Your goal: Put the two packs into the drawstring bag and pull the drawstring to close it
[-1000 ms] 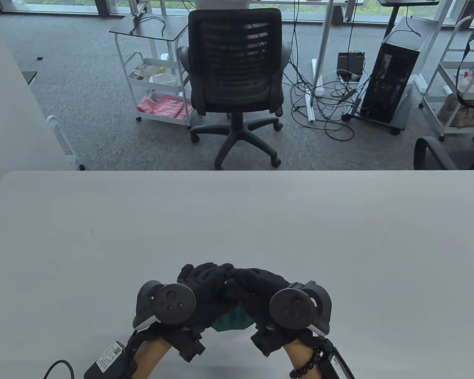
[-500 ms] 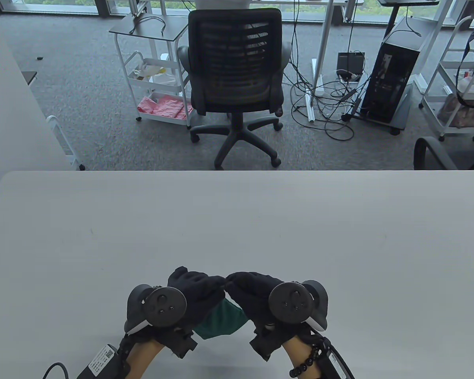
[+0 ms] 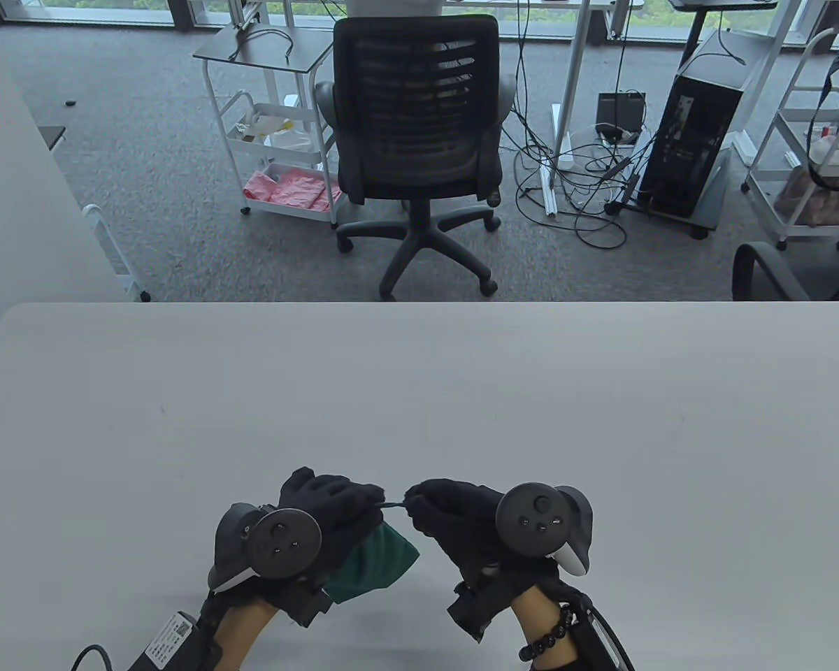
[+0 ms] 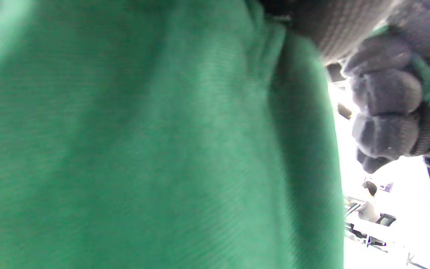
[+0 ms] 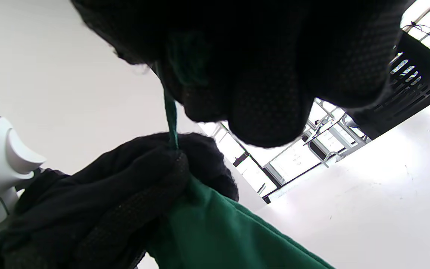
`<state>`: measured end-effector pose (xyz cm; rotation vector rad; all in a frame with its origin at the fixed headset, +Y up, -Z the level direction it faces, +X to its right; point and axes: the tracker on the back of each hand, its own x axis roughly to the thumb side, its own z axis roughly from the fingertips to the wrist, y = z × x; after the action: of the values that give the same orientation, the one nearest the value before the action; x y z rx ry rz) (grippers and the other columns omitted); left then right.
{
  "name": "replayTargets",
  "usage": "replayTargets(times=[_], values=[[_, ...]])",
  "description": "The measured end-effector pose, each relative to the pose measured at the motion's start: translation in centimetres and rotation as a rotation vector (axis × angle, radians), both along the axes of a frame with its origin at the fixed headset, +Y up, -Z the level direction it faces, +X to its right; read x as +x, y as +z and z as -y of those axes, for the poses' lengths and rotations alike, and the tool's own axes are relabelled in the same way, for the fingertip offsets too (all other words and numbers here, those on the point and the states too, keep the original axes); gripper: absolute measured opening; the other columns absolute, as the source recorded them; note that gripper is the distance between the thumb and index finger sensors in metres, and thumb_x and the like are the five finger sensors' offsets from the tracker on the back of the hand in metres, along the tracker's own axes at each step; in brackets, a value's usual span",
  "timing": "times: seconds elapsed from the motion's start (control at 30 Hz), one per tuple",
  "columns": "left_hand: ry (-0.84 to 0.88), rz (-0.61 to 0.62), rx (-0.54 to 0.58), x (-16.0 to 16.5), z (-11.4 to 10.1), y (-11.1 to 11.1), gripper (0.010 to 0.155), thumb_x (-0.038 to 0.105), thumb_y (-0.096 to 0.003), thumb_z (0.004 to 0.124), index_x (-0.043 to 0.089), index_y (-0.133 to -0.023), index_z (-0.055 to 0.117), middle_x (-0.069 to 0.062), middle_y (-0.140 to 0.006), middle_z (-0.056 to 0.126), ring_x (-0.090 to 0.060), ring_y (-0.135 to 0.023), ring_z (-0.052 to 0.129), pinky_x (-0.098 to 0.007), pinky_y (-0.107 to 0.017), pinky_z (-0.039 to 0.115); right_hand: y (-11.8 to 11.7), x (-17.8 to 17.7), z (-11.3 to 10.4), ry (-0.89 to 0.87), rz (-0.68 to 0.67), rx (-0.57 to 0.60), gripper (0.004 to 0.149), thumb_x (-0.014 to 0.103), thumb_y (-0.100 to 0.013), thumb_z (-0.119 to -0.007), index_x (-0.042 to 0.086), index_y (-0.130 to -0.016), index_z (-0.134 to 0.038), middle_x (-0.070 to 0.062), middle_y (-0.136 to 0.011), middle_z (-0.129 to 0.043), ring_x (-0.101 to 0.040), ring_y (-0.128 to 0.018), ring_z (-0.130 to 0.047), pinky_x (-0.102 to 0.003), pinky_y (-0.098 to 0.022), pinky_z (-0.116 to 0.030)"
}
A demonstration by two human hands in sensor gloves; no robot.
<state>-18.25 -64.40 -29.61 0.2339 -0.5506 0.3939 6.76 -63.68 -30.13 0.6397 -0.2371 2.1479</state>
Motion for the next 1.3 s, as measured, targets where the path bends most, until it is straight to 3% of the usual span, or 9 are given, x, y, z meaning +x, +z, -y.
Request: replayTargets(times=[1.3], values=[[0.074,-0.087,-0.06,-2.2,0.4,-1.5,0.042,0.056,-0.0503,0.077,0.035,-0.085,0.087,0.003,-0.082,0.1,-0.029,-0.077,0.103,-0.066,-0.066,0.074,0.0,3.0,-1.5,-0.089,0.049,0.063,0.036,0.04,-0.054,-0.078,0.012,-0.071,-0.094,-0.007,-0.057,-0.103,-0.025,-0.044,-0.109,-0.047,-0.041,-0.094]])
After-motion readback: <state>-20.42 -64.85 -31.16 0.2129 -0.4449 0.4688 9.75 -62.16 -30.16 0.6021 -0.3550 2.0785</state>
